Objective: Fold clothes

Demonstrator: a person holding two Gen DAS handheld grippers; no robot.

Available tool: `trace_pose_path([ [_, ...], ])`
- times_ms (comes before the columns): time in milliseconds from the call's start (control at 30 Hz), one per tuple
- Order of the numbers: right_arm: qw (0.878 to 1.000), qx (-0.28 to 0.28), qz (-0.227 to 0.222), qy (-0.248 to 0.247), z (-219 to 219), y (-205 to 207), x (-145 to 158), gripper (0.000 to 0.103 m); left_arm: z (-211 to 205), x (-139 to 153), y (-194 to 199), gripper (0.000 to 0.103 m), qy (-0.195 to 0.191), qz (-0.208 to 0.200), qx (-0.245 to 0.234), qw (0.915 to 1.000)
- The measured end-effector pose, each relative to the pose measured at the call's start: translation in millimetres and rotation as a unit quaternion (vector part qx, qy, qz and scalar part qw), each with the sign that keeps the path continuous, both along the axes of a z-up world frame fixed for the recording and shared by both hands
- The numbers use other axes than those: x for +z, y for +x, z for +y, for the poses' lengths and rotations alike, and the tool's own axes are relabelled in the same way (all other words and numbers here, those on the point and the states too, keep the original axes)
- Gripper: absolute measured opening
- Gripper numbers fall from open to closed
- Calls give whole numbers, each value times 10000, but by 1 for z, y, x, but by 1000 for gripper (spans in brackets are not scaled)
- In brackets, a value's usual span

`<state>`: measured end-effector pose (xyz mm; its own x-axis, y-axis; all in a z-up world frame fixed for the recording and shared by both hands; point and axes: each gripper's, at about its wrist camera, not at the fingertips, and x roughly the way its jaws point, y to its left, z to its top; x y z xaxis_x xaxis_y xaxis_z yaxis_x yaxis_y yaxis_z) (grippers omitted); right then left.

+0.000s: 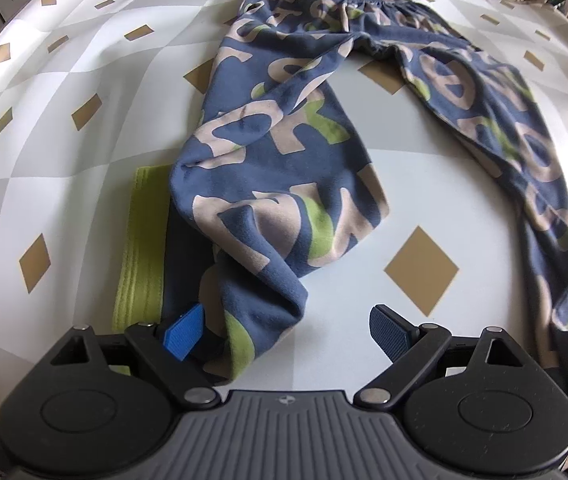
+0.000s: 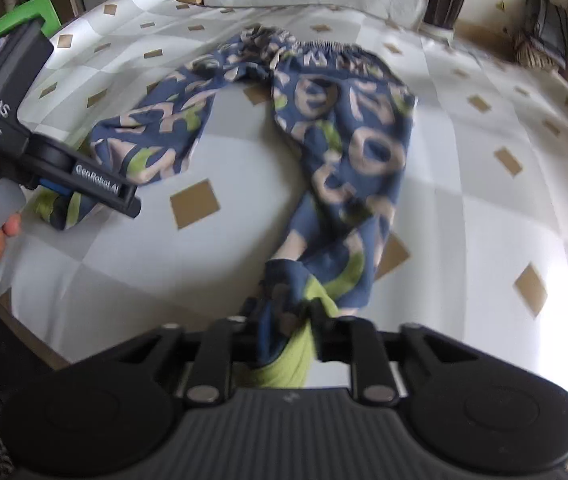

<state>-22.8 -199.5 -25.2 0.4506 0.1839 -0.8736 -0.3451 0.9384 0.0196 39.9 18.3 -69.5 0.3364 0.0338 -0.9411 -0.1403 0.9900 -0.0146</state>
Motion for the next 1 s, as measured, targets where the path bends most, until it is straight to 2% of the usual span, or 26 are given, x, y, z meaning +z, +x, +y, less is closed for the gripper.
trace_pose_path([
  [67,9995,-212,-46,244,-4,-3,3,42,1,3,-3,90,-144,-89,11,9999],
  [100,9989,-328,-23,319,-6,-4,3,43,1,4,-4,90,-218,-136,8,9997],
  [300,9950,-836,154,523,-15,-11,-6,46,-2,7,-11,90,-459,-262,0,9986],
  [600,9928,-983,94,678,-12,-19,-5,50,-17,7,-21,90,-92,-377,-371,9986],
  [800,9920,-937,30,847,-8,-27,0,51,-17,10,-28,90,-277,-420,-369,9980],
  [1000,9837,-1431,-146,1080,-20,-31,5,54,-22,12,-32,90,-318,-285,-467,9980],
])
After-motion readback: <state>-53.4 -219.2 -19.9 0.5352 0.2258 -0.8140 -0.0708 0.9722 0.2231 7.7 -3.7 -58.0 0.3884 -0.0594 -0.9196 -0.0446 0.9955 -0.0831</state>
